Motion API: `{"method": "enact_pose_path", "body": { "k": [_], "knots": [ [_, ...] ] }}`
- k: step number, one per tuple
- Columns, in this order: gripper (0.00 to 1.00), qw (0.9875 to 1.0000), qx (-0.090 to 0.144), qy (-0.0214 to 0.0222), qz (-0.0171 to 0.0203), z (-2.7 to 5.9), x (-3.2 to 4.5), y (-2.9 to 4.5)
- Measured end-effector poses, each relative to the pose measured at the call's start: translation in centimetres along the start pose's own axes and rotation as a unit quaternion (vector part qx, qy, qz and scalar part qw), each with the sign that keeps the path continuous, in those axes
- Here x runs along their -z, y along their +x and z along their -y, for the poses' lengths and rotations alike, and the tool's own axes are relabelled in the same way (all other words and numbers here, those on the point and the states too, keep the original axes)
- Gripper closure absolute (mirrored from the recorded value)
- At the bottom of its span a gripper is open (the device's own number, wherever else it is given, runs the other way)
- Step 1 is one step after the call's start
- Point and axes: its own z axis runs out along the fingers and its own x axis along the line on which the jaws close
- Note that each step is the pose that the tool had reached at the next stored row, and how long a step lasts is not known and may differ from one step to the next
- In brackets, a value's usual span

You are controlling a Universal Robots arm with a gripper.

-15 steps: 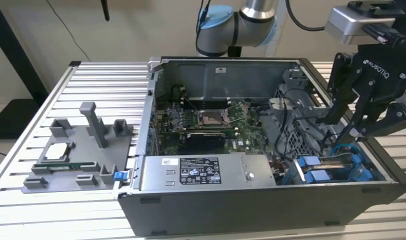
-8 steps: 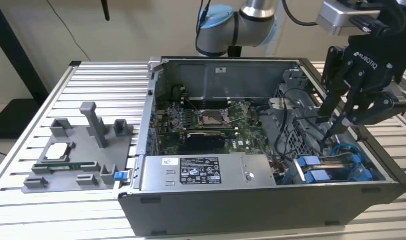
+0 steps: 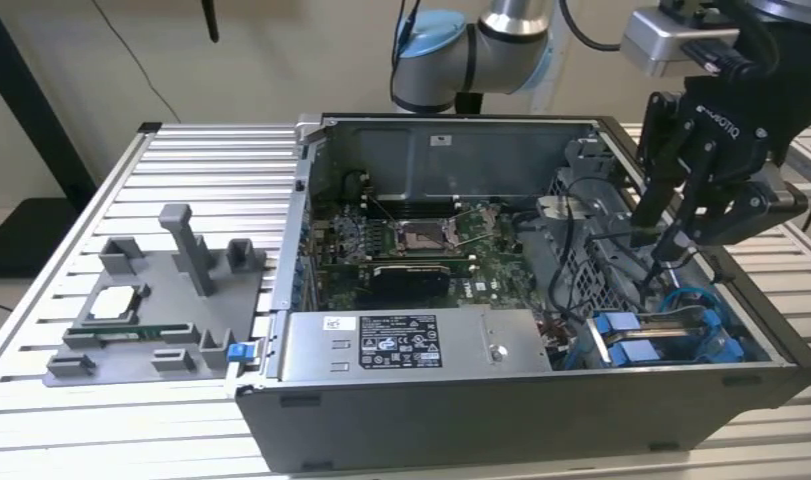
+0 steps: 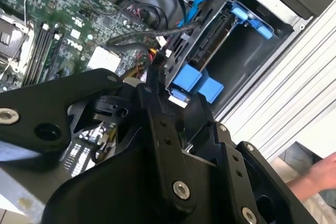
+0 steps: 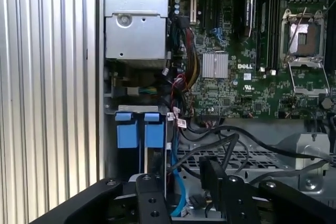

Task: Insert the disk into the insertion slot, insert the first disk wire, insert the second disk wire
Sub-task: 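Insert the first disk wire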

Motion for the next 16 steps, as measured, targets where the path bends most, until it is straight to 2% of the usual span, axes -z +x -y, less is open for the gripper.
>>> {"method": "enact_pose_path", "body": {
  "k": [2, 4, 8, 15, 16],
  "knots": [
    [0.0, 1.0, 0.0, 0.0025, 0.0041, -0.02, -0.1, -0.2],
    [0.0, 1.0, 0.0, 0.0069, 0.0062, -0.03, -0.2, -0.36],
    [0.0, 0.9998, 0.001, 0.0183, 0.0071, -0.1, -0.52, -0.56],
    [0.0, 0.9995, 0.002, 0.0321, 0.0075, -0.74, -1.15, -1.01],
    [1.0, 0.9994, 0.002, 0.0326, 0.0077, -0.78, -1.15, -1.04]
  ]
}}
